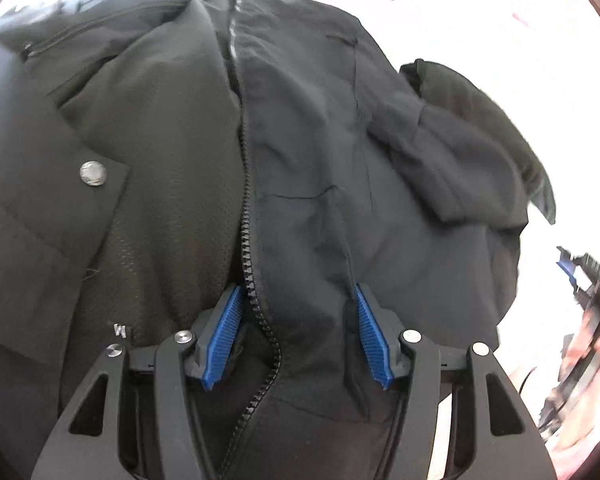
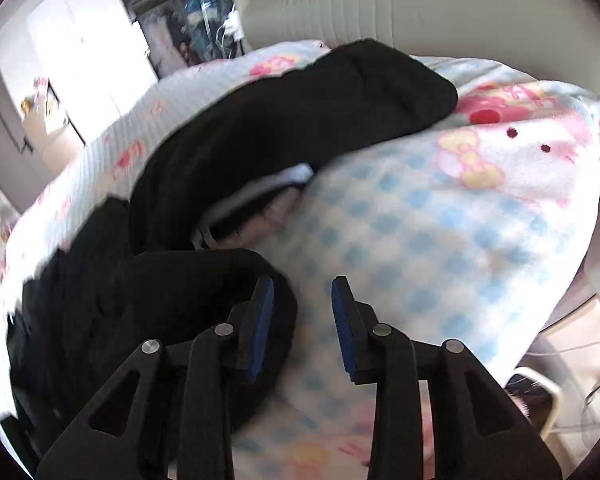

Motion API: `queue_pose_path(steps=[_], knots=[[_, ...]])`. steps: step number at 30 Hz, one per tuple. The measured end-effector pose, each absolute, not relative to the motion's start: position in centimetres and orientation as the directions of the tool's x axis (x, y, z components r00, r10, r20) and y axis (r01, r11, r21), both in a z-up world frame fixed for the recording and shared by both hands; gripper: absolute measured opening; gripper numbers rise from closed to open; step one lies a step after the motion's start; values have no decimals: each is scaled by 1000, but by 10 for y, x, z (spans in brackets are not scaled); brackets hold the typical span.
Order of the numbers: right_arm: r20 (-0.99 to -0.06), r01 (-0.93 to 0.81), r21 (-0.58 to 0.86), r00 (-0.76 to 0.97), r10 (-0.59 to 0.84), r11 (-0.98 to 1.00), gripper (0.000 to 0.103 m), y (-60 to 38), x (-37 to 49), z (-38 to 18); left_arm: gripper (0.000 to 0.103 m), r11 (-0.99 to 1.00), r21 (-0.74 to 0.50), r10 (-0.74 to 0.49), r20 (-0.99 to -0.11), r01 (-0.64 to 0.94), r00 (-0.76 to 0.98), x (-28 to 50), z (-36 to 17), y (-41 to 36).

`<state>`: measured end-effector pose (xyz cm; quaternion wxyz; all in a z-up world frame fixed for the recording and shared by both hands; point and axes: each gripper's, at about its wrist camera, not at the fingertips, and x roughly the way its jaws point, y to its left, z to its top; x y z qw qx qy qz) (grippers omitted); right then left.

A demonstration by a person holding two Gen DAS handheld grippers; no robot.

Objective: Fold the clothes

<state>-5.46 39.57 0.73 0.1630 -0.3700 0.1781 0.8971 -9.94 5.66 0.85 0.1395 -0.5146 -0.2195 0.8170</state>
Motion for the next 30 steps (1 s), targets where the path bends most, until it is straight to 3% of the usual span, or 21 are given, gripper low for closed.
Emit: queue_pose_path(steps=[2, 4, 7, 11, 12, 15, 17, 23, 25, 26, 29, 30], knots=[[-684, -394, 191, -711, 166, -899, 54, 385, -26, 20, 57, -847, -532, 482, -765, -1, -427, -92, 11, 48], [-683, -309, 224, -727, 77, -924, 70, 366, -8, 23, 39, -845, -534, 499, -765, -34, -407, -90, 13, 52], [-754, -137, 325, -634, -169, -936, 70, 319, -3, -7, 22, -828, -554, 538, -740, -87, -404, -91, 22, 53], [-797, -38, 358, -533, -284, -933, 69, 260, 26, -43, 19, -859, -506, 471, -716, -81, -516, -95, 45, 32], [-803, -27, 352, -523, -287, -935, 69, 252, 33, -47, 20, -875, -481, 438, -734, -58, -519, -95, 48, 26], [-834, -32, 301, -494, -247, -953, 67, 234, 55, -63, 50, -897, -441, 381, -814, 39, -439, -81, 43, 2], [-865, -104, 230, -477, -154, -968, 67, 237, 75, -69, 51, -867, -498, 432, -781, 31, -451, -58, 46, -6], [-813, -98, 470, -434, -387, -877, 73, 241, 148, -82, 58, -852, -511, 491, -712, -110, -502, -4, 63, 7], [-793, -113, 524, -425, -436, -844, 75, 240, 163, -92, 69, -869, -492, 459, -754, -60, -469, -14, 48, 11], [-780, -132, 550, -432, -452, -825, 76, 244, 166, -94, 69, -885, -466, 425, -796, -13, -431, -19, 39, 10], [-733, -193, 636, -455, -506, -747, 79, 254, 180, -95, 68, -890, -457, 416, -811, 1, -411, -20, 33, 12], [-715, -214, 664, -461, -525, -716, 79, 257, 188, -94, 61, -888, -460, 423, -805, -11, -415, -18, 34, 12]])
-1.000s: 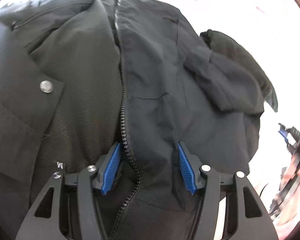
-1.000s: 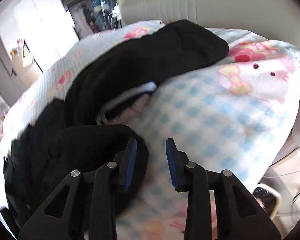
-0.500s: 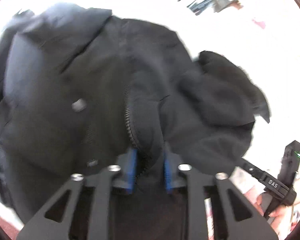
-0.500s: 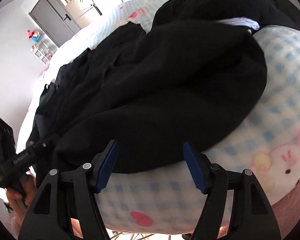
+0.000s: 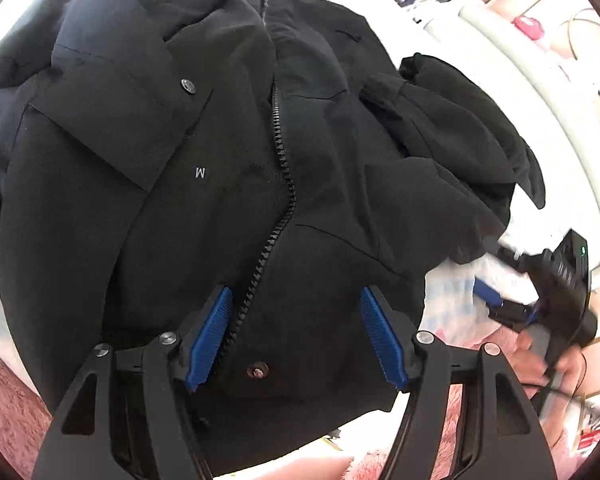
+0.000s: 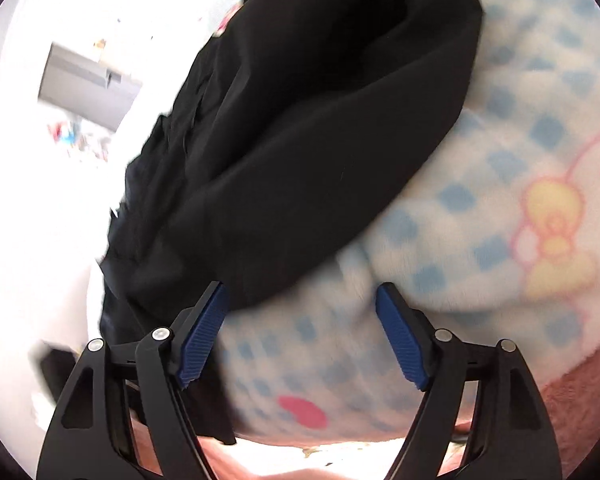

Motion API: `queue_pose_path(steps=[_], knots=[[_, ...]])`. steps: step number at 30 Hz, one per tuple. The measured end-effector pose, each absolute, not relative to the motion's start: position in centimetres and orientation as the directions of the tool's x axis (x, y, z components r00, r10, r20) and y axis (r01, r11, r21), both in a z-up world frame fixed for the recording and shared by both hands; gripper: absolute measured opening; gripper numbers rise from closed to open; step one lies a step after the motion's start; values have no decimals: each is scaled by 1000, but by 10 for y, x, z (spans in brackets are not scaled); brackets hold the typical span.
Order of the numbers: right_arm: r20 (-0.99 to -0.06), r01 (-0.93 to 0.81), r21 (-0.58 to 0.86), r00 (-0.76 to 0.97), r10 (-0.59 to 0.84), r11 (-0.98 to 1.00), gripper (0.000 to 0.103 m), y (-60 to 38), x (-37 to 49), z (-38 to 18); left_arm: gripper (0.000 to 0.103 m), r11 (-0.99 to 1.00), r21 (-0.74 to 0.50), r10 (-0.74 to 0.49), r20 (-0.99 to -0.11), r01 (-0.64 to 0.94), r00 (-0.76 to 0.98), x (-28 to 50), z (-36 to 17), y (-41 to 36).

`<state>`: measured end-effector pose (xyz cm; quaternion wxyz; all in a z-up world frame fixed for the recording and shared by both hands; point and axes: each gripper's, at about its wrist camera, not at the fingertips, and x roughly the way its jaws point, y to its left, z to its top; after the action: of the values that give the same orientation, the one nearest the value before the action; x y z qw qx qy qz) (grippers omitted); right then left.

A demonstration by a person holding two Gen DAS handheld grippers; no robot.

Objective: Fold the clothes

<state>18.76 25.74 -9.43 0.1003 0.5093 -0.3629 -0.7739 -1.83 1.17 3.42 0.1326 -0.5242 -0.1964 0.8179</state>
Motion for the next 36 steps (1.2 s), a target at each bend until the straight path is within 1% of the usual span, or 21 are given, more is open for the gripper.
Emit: queue_pose_path(steps=[1, 2, 4, 5, 8, 10, 12, 13, 16, 17, 19, 20, 21, 22, 23, 24, 26, 28, 30, 33, 36], knots=[[-715, -216, 663, -466, -521, -716, 79, 256, 195, -93, 39, -885, -465, 431, -800, -23, -417, -17, 36, 12], [-718, -213, 657, -471, -513, -724, 79, 255, 203, -93, 29, -872, -488, 454, -788, -29, -415, -16, 36, 11], [-739, -204, 626, -465, -488, -753, 77, 247, 215, -94, 19, -840, -541, 506, -759, -38, -410, -14, 36, 10], [-759, -196, 597, -451, -469, -778, 62, 240, 218, -97, 19, -829, -556, 522, -739, -52, -425, -12, 43, 8], [-805, -95, 430, -491, -333, -898, 22, 212, 244, -75, 18, -799, -593, 562, -675, -102, -479, -3, 66, 1], [-782, -37, 334, -569, -255, -942, 10, 203, 265, -47, 18, -767, -629, 597, -626, -128, -501, 1, 81, -8], [-755, -27, 283, -623, -205, -959, 9, 204, 282, -26, 18, -740, -661, 623, -609, -120, -491, 4, 84, -20], [-747, -33, 257, -641, -177, -966, 8, 202, 292, -18, 18, -745, -659, 619, -621, -107, -480, 3, 79, -24], [-749, -100, 128, -661, -30, -987, 7, 188, 292, -9, 18, -821, -571, 524, -753, 1, -398, -6, 42, -26], [-758, -122, 97, -653, 7, -988, 8, 181, 289, -8, 19, -810, -585, 529, -759, 43, -379, -6, 31, -31], [-785, -166, 71, -617, 47, -984, 8, 180, 297, -14, 25, -766, -630, 558, -751, 129, -354, -6, 10, -42], [-801, -170, 114, -598, 11, -979, 9, 182, 302, -16, 27, -752, -646, 570, -738, 133, -361, -4, 13, -46], [-814, -172, 169, -579, -39, -971, 9, 184, 307, -17, 32, -761, -640, 556, -729, 109, -399, -1, 25, -48], [-811, -162, 210, -580, -79, -964, 13, 184, 320, -14, 39, -774, -628, 536, -719, 82, -443, 2, 39, -50], [-803, -150, 248, -584, -116, -957, 27, 183, 335, -11, 41, -789, -612, 511, -704, 56, -493, 6, 54, -51], [-794, -138, 285, -588, -154, -948, 33, 182, 351, -7, 41, -797, -604, 503, -680, 19, -533, 8, 69, -51], [-769, -97, 354, -597, -230, -930, 36, 175, 377, 4, 41, -806, -588, 506, -625, -67, -594, 10, 96, -48], [-734, -33, 413, -604, -311, -910, 37, 161, 398, 20, 42, -805, -571, 540, -596, -158, -594, 2, 108, -34], [-711, 71, 418, -595, -375, -906, 41, 131, 399, 28, 41, -804, -554, 564, -600, -215, -567, -12, 102, -11], [-699, 210, 370, -579, -420, -905, 42, 77, 398, 37, 41, -806, -572, 568, -677, -151, -468, -37, 64, 28], [-782, 267, 293, -485, -391, -918, 42, 27, 402, 12, 40, -806, -577, 578, -723, -128, -379, -33, 33, 44]])
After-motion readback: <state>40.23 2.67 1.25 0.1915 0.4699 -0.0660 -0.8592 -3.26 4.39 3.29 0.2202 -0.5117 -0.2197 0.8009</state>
